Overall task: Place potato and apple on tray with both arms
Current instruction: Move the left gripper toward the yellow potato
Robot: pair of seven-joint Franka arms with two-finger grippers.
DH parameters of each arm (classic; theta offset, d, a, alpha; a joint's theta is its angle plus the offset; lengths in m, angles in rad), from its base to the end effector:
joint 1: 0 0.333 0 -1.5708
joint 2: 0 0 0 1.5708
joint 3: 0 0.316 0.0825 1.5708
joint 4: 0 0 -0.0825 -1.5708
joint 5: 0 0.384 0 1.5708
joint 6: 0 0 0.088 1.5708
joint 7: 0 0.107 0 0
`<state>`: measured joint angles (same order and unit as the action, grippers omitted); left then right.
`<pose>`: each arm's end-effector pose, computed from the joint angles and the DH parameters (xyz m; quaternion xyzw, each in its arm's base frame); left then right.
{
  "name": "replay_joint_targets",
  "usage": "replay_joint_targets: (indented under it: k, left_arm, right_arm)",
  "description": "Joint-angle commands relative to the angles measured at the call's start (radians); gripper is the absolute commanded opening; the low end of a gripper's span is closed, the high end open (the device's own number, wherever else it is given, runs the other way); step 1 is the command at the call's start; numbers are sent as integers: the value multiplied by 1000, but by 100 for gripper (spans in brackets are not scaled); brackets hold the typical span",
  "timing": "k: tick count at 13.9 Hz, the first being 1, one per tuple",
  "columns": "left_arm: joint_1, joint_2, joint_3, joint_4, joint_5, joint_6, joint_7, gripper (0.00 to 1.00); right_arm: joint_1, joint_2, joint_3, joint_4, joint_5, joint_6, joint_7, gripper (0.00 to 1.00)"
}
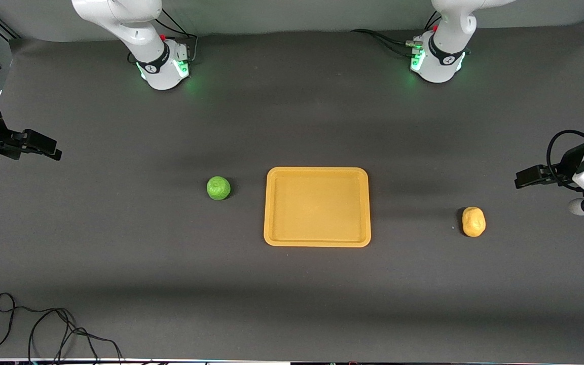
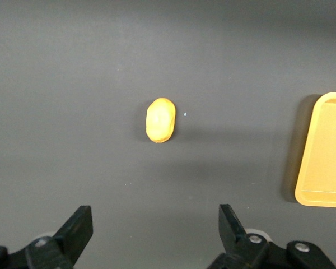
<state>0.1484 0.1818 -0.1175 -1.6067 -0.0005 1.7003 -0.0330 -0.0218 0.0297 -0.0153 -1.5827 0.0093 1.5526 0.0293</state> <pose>0.6086 0.0237 0.5129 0.9985 0.0325 -0.0435 0.0108 0.5601 -0.0196 0.6008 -0.9990 0.0332 0.0299 0.0045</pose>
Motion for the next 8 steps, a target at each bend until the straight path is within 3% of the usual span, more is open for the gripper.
replay_joint_targets:
  k: [1,8]
  left_arm:
    - [20,-10,-1,-42,5,34,18,100]
    - [17,-22,-1,-41,7,62,16,100]
  right_arm:
    - [5,-1,-5,10,6,3,-9,100]
    - [5,1,-5,17,6,1,-6,100]
